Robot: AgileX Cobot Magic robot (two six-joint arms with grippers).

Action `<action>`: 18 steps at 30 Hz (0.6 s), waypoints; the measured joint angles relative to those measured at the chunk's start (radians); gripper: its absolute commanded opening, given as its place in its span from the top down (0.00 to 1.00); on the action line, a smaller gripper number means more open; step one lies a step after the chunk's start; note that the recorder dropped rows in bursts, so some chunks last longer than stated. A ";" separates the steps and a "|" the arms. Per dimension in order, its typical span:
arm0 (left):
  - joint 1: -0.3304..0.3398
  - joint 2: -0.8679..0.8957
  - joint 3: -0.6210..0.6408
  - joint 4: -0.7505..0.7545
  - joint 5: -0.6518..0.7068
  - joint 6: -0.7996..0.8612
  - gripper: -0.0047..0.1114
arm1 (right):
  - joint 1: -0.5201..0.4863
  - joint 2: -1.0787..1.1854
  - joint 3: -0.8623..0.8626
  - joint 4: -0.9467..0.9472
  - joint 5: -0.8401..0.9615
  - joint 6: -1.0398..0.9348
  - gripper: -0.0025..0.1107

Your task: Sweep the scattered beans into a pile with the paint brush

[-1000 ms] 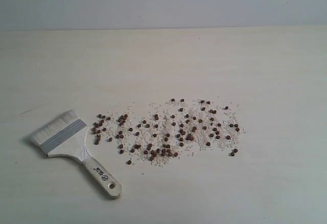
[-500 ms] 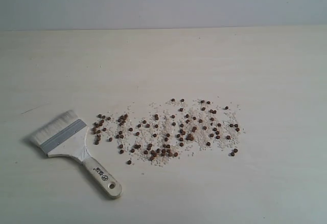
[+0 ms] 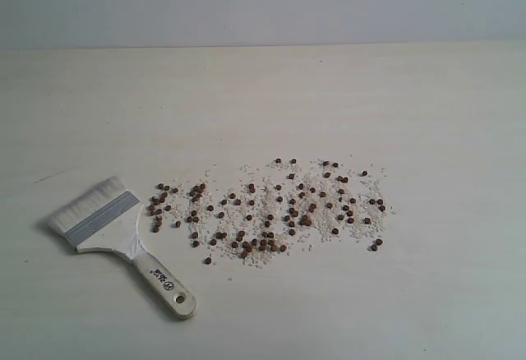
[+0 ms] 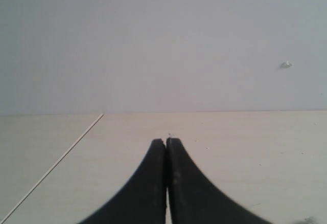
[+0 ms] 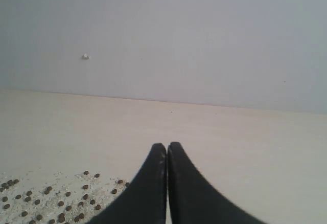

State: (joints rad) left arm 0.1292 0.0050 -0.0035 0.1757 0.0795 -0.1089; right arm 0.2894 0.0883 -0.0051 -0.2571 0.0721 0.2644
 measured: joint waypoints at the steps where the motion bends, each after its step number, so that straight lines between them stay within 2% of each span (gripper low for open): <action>1: 0.000 0.000 0.000 0.000 0.000 0.000 0.96 | 0.000 0.000 0.000 0.000 0.000 0.000 0.98; 14: 0.000 0.000 0.000 0.048 0.000 0.065 0.96 | 0.000 0.000 0.000 0.000 0.000 0.000 0.98; 18: 0.000 0.000 0.000 -0.002 -0.011 -0.039 0.96 | 0.000 0.000 0.000 0.000 0.000 0.000 0.98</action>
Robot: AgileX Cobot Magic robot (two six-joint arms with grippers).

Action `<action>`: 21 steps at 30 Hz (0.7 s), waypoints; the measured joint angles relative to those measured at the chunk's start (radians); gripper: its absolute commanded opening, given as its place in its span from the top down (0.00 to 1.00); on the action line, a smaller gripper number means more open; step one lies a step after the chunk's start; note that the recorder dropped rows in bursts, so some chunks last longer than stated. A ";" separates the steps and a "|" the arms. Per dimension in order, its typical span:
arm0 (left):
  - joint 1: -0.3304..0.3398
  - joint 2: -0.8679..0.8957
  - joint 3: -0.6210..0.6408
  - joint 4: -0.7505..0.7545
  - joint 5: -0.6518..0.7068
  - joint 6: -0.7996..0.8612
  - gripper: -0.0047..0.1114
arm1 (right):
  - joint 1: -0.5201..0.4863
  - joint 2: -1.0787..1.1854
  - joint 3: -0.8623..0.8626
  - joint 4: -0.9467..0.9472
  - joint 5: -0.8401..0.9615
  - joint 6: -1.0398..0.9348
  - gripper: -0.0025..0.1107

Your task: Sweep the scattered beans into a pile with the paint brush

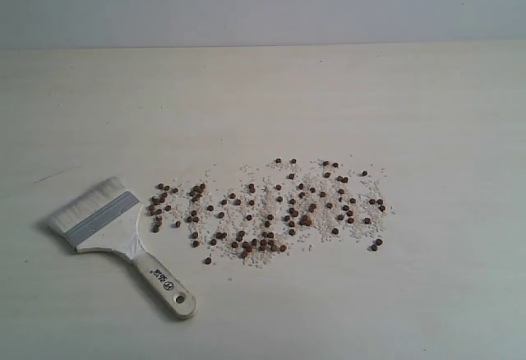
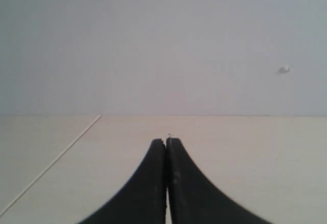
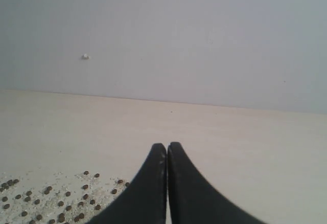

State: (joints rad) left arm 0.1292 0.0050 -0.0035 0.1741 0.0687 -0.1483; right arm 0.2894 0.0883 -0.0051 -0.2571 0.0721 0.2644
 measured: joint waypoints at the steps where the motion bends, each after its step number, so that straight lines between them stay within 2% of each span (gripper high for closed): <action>1: 0.000 0.000 0.000 -0.012 -0.011 -0.029 0.96 | 0.000 0.000 0.000 0.000 0.000 0.000 0.98; 6: 0.000 0.000 0.002 -0.059 -0.133 -0.229 0.96 | 0.000 0.000 0.000 0.000 0.000 0.000 0.98; 17: 0.000 0.000 0.002 -0.071 -0.372 -0.431 0.96 | 0.000 0.000 0.000 0.000 0.000 0.000 0.98; 19: 0.000 0.000 0.000 -0.074 -0.388 -0.478 0.96 | 0.000 0.000 0.000 0.000 0.000 0.000 0.98; 21: 0.000 0.024 -0.024 -0.076 -0.349 -0.512 0.96 | 0.000 0.000 0.000 0.000 0.000 0.000 0.98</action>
State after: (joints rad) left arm 0.1292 0.0293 -0.0280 0.0983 -0.2803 -0.6606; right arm 0.2894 0.0883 -0.0051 -0.2571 0.0721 0.2644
